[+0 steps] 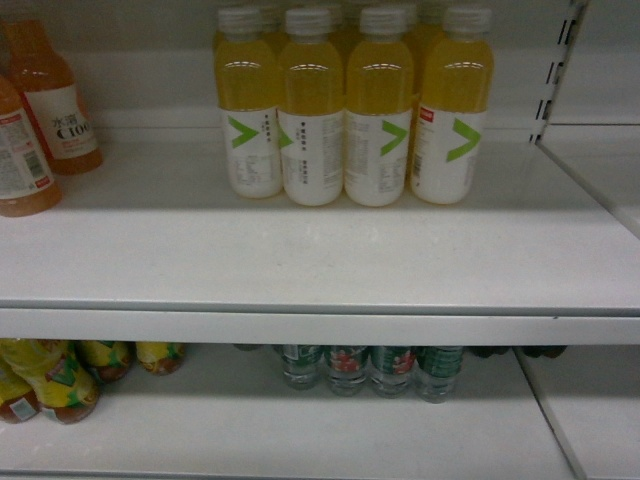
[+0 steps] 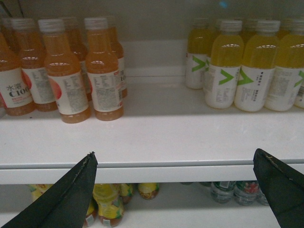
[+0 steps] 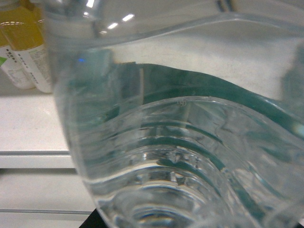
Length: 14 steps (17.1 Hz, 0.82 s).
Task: Move water from second to third shelf
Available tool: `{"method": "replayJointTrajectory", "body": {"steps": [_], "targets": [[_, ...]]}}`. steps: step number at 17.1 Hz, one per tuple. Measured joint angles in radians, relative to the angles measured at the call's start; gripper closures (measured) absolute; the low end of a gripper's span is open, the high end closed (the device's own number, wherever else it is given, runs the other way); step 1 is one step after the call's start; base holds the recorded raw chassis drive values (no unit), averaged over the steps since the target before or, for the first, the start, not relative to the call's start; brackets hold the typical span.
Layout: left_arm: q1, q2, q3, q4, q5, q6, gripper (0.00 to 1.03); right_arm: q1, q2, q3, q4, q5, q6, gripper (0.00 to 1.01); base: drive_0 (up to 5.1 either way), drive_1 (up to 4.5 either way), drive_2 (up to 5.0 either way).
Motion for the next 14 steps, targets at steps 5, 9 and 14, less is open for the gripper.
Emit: {"method": "replayJointTrajectory", "body": {"steps": [5,9,14], "targets": [[0.000,0.000,0.000,-0.002,0.000,0.000,0.05,0.000,0.000,0.000,0.002,-0.002,0.000,0.62,-4.6,2.28,2.3],[0.000,0.000,0.000,0.000,0.000,0.000,0.05,0.000,0.000,0.000,0.001,-0.003,0.000,0.62,-4.6,2.31,2.3],[0.000,0.000,0.000,-0.003,0.000,0.000,0.05,0.000,0.000,0.000,0.000,-0.003,0.000,0.62,-4.7,2.28,2.3]]}}
